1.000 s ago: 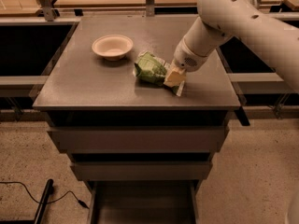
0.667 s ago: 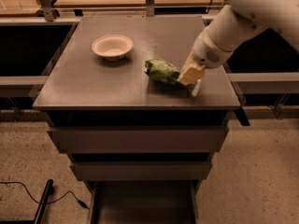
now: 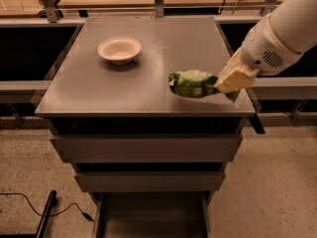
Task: Place green jalapeno chip bag into bottom drawer
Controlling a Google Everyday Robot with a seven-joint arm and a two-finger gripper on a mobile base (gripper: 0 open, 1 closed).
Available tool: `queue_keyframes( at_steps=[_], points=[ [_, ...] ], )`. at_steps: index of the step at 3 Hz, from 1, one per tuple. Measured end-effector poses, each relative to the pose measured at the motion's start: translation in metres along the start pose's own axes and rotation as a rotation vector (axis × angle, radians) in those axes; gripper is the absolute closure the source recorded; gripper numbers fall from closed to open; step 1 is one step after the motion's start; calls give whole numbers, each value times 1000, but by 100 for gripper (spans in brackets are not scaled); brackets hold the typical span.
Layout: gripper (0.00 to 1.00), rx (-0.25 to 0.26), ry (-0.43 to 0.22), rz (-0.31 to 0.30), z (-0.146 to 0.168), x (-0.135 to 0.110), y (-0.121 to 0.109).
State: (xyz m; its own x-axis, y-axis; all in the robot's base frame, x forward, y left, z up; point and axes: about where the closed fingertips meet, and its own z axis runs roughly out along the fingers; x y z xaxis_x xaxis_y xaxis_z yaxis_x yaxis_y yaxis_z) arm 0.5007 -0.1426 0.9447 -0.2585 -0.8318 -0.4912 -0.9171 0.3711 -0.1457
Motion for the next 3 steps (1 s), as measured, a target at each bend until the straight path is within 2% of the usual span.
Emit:
queue_keyframes(
  at_steps=[1, 2, 3],
  points=[
    [100, -29, 53, 20, 11, 15, 13],
    [100, -63, 42, 96, 13, 30, 58],
    [100, -205, 57, 279, 34, 96, 124]
  ],
)
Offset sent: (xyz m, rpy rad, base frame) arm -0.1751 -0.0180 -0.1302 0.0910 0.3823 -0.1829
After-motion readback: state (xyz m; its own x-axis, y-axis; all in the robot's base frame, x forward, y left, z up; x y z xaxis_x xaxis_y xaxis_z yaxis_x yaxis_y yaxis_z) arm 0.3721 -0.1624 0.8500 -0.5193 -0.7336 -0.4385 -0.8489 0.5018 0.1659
